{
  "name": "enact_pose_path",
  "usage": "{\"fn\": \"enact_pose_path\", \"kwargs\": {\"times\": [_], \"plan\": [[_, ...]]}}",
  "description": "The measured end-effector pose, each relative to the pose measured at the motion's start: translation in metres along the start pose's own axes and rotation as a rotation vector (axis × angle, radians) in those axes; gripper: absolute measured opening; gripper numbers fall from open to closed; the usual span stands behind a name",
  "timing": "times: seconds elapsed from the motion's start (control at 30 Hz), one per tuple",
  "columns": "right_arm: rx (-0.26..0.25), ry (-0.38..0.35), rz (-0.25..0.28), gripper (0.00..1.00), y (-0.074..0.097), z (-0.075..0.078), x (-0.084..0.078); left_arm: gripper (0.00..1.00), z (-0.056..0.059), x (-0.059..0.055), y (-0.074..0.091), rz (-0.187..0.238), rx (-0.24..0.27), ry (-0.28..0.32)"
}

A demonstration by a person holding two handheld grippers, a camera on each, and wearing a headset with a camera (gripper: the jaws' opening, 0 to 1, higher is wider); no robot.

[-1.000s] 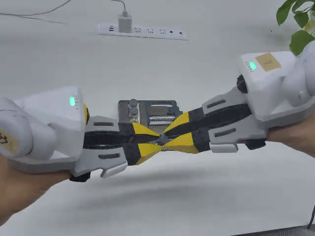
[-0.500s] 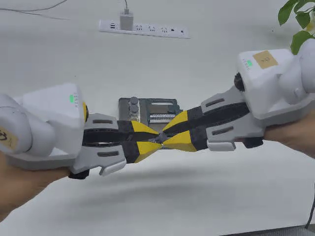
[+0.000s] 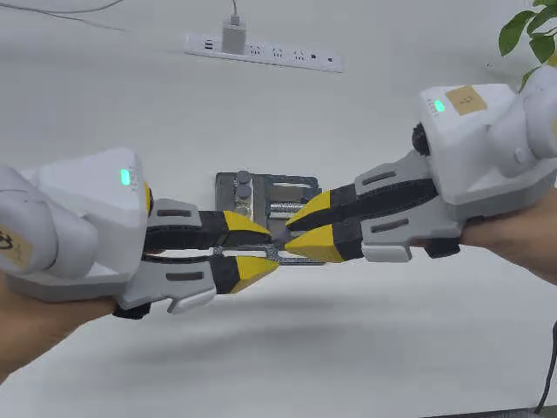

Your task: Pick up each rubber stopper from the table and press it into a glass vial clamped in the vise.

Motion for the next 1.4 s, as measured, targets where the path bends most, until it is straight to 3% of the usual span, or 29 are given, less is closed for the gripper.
{"fn": "enact_pose_path", "kwargs": {"times": [0.43,0.73,1.2,1.4], "plan": [[-0.04,0.006,-0.067,0.06,-0.009,0.015,0.012,0.39,-0.022,-0.016,0.025,-0.017,0.124,0.022],[-0.066,0.014,-0.181,0.06,-0.026,0.036,0.008,0.49,-0.035,-0.026,0.038,-0.047,0.195,-0.003],[-0.065,0.046,-0.353,0.06,-0.053,0.057,-0.004,0.68,-0.048,-0.036,0.039,-0.055,0.22,-0.037],[-0.06,0.075,-0.42,0.06,-0.063,0.062,-0.006,0.79,-0.049,-0.042,0.038,-0.036,0.213,-0.017]]}}
Point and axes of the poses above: the centre of the closed fingertips' face, and the gripper's own axes: y roughly backward along the fingers, z roughly to its right, x roughly out of its top, the point moved 10 cm from there along y, roughly backward along the fingers, and after that the axes turned 13 degrees about y, right-handed, at the moved point
